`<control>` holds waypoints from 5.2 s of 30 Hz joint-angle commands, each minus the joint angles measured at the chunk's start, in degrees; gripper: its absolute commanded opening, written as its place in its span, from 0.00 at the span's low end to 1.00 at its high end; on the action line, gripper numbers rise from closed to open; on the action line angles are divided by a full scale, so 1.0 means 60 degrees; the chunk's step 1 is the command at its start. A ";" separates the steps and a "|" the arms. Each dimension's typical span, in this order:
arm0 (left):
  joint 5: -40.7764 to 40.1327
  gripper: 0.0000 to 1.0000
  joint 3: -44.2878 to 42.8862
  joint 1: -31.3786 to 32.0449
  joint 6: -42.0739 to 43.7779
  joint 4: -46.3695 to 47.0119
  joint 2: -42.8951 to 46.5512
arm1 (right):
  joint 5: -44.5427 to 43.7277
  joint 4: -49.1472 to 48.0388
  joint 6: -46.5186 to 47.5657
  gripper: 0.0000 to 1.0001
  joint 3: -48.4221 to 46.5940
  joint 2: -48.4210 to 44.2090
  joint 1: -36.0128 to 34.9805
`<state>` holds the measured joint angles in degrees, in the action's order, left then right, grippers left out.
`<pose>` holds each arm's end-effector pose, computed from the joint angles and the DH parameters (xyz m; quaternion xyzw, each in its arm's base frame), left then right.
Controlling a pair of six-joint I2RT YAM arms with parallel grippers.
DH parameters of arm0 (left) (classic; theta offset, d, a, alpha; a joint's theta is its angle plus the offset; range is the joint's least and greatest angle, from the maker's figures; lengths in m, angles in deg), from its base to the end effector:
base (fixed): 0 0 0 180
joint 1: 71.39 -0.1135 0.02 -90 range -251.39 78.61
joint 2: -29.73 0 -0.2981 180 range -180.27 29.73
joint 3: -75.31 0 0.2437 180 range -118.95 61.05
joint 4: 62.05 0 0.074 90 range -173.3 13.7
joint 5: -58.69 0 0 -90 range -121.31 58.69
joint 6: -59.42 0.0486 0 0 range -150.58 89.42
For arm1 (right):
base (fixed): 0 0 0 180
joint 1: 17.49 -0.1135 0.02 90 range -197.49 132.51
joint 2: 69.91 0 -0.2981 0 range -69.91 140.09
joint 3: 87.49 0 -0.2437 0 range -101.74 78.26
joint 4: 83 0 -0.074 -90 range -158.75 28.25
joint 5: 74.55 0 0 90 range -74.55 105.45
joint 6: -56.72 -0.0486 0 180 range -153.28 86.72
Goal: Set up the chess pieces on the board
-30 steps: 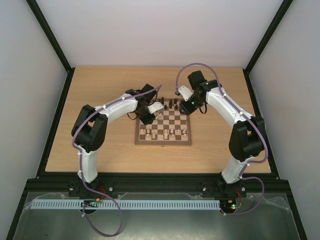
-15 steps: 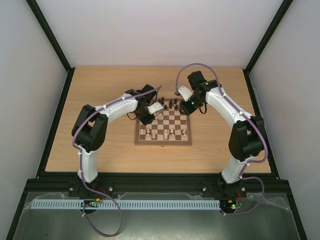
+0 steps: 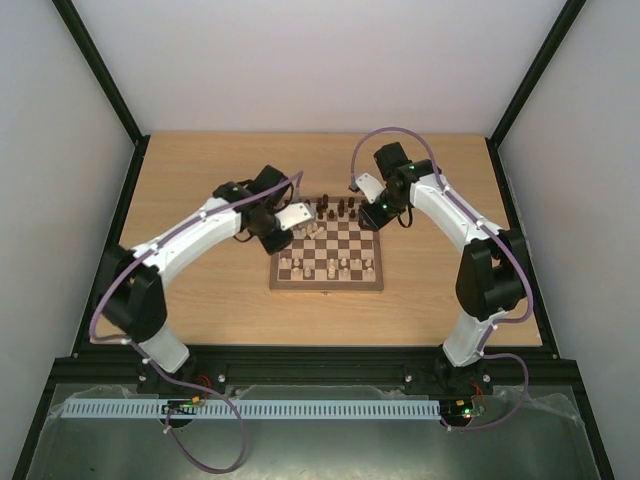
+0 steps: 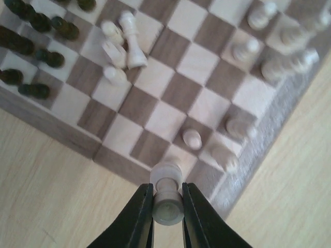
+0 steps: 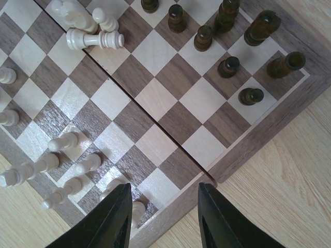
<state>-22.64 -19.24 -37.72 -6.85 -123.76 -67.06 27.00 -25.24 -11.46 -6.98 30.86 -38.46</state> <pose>0.2892 -0.2014 0.2903 0.4815 0.8440 -0.0928 0.2175 0.3531 0.1458 0.2966 -0.3748 0.8830 0.0950 0.2663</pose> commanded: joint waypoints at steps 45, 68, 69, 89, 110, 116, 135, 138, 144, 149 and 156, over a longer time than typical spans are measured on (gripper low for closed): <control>-0.0003 0.14 0.2934 0.0388 0.1050 0.1290 -0.0017 | 0.0176 0.0176 0.0039 0.36 0.0130 0.0182 -0.0007; 0.0143 0.29 0.2763 0.0284 0.1119 0.0959 0.0345 | 0.0160 0.0194 0.0039 0.36 0.0026 0.0303 -0.0013; 0.0166 0.31 0.2768 0.0247 0.1225 0.0878 0.0556 | 0.0145 0.0191 0.0047 0.36 0.0031 0.0294 -0.0007; 0.1581 0.38 -0.0591 -0.0590 -0.0349 0.1112 -0.1466 | 0.0129 0.0388 0.0100 0.36 -0.0504 0.0439 -0.0018; 0.1757 0.30 -0.1336 -0.0983 0.0596 0.1890 -0.3489 | 0.0126 0.0350 0.0069 0.36 -0.0350 0.0417 -0.0007; 0.1922 0.27 -0.1413 -0.0983 0.0630 0.1958 -0.3610 | 0.0111 0.0339 0.0087 0.36 -0.0326 0.0436 -0.0014; 0.2090 0.10 -0.1355 -0.1036 0.0737 0.1664 -0.3293 | 0.0087 0.0337 0.0085 0.36 -0.0374 0.0552 -0.0008; 0.2013 0.10 -0.1000 -0.1123 0.0856 0.1626 -0.2791 | 0.0073 0.0337 0.0083 0.36 -0.0327 0.0527 -0.0007; 0.2345 0.10 -0.0256 -0.1130 0.1406 0.1289 -0.1969 | 0.0094 0.0328 0.0083 0.36 -0.0332 0.0552 -0.0011; 0.3730 0.10 -0.0065 -0.0994 0.2347 0.0617 -0.1673 | 0.0139 0.0336 0.0069 0.36 -0.0383 0.0579 -0.0015; 0.3915 0.10 -0.0167 -0.0495 0.3220 0.0173 -0.1703 | 0.0188 0.0351 0.0054 0.36 -0.0365 0.0574 -0.0009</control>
<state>-1.68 -20.46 -42.27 7.84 -119.74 -78.47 27.39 -25.26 -11.41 -8.48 33.81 -38.46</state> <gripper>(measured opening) 0.131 0.363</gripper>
